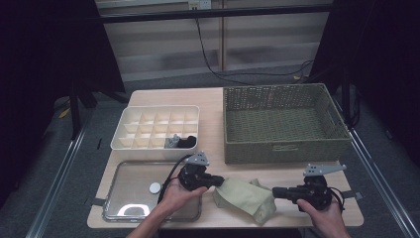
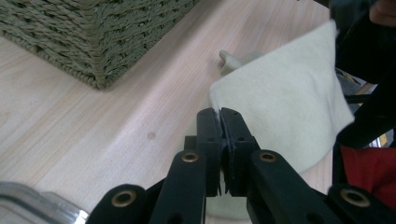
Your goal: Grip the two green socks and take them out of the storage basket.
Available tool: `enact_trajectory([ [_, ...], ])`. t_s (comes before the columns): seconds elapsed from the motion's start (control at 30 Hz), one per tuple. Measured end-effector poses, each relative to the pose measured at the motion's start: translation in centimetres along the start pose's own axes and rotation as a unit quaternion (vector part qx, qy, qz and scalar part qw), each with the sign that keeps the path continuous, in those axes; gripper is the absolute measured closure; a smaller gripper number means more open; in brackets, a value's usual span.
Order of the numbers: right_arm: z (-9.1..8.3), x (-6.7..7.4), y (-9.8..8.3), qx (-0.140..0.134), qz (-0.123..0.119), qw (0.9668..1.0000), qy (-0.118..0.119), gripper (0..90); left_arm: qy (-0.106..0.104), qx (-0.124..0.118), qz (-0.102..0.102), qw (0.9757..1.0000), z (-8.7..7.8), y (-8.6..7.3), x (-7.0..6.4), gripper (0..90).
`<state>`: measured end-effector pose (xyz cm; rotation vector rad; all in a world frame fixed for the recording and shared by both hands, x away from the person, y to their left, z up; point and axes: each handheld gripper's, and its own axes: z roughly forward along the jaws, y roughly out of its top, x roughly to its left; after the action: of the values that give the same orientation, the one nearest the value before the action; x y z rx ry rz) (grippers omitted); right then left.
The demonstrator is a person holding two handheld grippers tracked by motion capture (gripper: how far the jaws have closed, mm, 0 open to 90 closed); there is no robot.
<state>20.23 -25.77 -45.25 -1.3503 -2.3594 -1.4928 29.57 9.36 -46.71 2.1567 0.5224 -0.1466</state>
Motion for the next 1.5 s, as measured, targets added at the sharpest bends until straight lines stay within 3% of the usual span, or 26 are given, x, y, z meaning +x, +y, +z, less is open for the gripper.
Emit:
enact_trajectory([
  [0.17,0.4,-0.6,1.4,0.0,-0.004,1.0,-0.007,88.5,0.002,0.002,-0.001,1.0,-0.8,-0.7,-0.6,87.2],
  [0.3,1.4,-1.2,2.3,0.018,-0.014,0.9996,-0.017,88.6,0.003,0.007,0.002,1.0,-1.2,-1.2,-1.1,87.1],
  [0.57,3.9,-2.9,3.1,0.035,-0.006,0.9992,-0.018,88.1,0.008,0.019,-0.002,0.9998,-0.9,-2.2,-1.8,86.0],
  [0.7,4.9,-3.2,2.8,0.025,-0.003,0.9996,-0.014,84.9,0.013,0.025,-0.013,0.9995,-0.6,-2.7,-1.3,82.2],
  [0.8,4.9,-3.0,2.5,0.023,-0.007,0.9995,-0.023,77.8,0.007,0.02,-0.014,0.9997,-0.7,-2.7,-1.1,78.9],
  [0.93,4.1,-3.0,1.9,0.017,-0.006,0.9995,-0.027,78.8,0.008,0.014,-0.02,0.9997,-0.8,-2.6,-0.6,75.2],
  [1.2,3.4,-3.0,-0.7,0.041,0.004,0.9987,-0.029,79.6,0.012,0.0,-0.018,0.9998,-0.9,-1.6,-0.1,68.6],
  [1.37,3.4,-2.9,-1.0,0.04,0.0,0.9989,-0.026,78.1,0.022,0.009,-0.025,0.9994,-0.3,-1.7,0.9,69.2],
  [1.5,4.0,-3.2,-1.3,0.059,0.002,0.9978,-0.03,78.9,0.012,0.017,-0.021,0.9995,-0.2,-1.9,1.1,81.4],
])
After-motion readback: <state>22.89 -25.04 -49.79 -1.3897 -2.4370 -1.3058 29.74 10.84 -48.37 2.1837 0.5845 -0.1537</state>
